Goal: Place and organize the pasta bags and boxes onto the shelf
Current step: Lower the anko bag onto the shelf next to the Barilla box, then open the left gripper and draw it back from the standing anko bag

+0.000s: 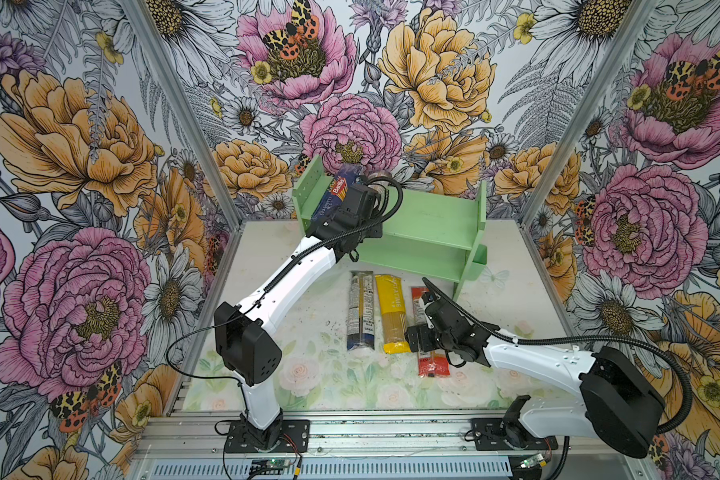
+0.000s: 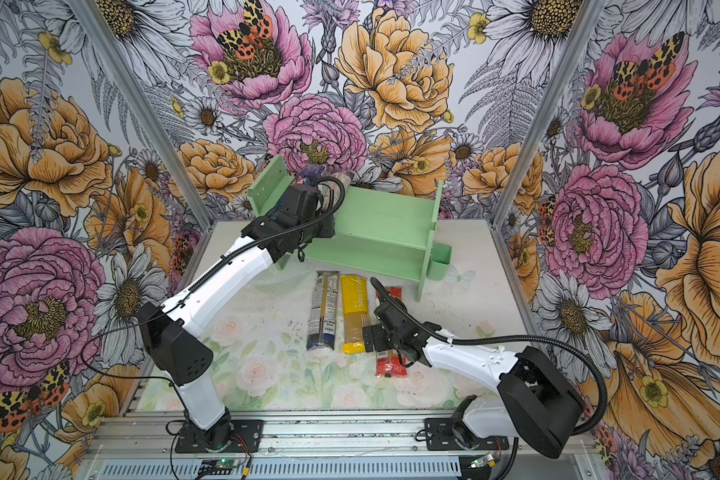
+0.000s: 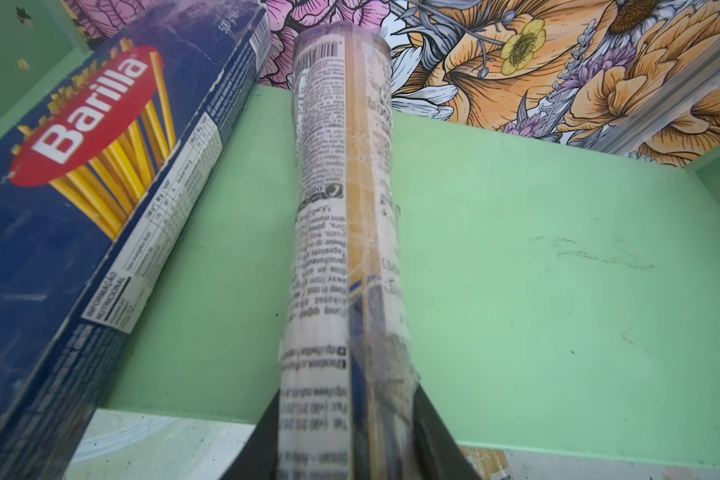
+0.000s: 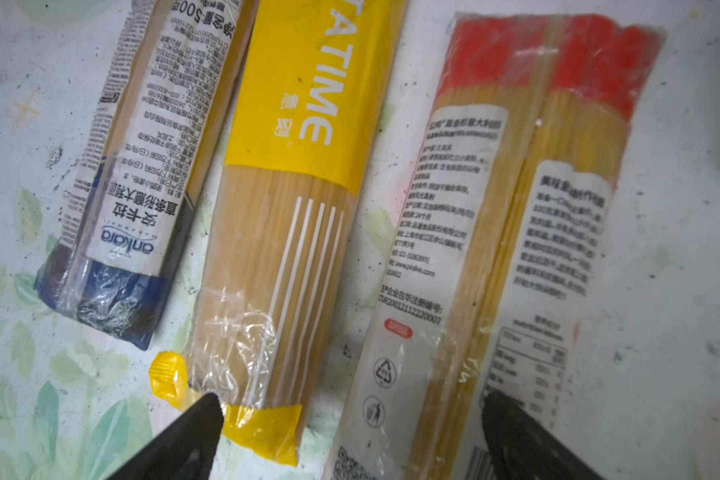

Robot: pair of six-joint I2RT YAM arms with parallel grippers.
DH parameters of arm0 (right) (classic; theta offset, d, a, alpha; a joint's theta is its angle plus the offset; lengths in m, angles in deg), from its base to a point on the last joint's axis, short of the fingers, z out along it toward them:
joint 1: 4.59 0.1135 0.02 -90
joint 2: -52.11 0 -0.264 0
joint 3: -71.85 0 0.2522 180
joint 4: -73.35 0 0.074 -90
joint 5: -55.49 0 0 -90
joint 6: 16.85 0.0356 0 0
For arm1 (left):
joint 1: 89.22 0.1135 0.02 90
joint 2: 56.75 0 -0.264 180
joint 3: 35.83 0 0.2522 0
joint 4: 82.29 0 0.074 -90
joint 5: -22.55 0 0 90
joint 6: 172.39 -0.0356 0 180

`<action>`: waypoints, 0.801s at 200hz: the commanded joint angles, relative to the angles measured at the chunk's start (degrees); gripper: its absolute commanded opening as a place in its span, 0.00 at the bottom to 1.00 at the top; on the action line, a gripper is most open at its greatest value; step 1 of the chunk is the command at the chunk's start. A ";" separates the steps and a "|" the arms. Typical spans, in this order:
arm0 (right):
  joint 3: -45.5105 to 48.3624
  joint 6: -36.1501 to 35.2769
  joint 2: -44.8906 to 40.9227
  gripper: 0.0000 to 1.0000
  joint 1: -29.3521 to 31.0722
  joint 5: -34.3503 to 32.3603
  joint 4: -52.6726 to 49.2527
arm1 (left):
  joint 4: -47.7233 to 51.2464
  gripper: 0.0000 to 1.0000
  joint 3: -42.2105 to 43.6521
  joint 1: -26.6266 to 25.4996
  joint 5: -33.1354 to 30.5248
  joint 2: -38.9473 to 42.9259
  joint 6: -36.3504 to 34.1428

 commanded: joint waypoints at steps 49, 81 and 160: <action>-1.18 0.31 0.88 0.99 0.37 0.20 0.41 | -6.76 0.41 0.17 0.19 -1.68 4.04 0.02; -1.30 0.28 0.95 0.99 0.37 0.26 0.41 | -6.70 0.44 0.21 0.14 -1.39 4.19 -0.15; -1.15 0.60 1.33 1.00 0.37 0.11 0.33 | -6.79 0.52 0.55 0.14 -1.59 4.81 -0.68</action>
